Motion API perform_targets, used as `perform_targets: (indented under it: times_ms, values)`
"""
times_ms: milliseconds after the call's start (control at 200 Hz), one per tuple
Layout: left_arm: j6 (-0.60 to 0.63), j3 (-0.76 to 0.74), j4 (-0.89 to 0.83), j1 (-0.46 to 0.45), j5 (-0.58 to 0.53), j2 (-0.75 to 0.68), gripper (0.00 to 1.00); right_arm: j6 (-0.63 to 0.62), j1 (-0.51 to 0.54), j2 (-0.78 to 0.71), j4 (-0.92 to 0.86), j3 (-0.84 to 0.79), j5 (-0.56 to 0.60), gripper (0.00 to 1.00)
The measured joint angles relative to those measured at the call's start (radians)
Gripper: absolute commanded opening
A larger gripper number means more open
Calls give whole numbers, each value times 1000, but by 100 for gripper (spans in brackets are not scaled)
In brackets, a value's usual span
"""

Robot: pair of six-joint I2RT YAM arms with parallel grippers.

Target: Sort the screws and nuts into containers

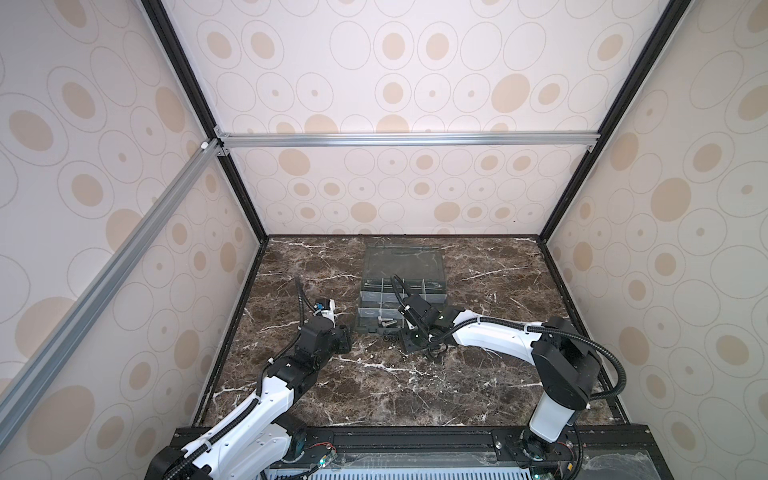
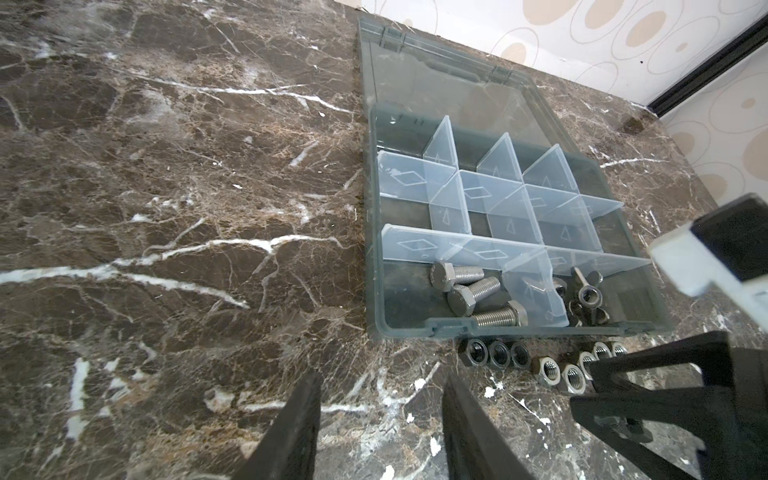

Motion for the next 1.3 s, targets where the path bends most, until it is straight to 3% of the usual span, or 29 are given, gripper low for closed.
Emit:
perform_targets:
  times_ms: [1300]
  values:
    - [-23, -11, -18, 0, 0, -14, 49, -104, 18, 220, -43, 170, 41, 47]
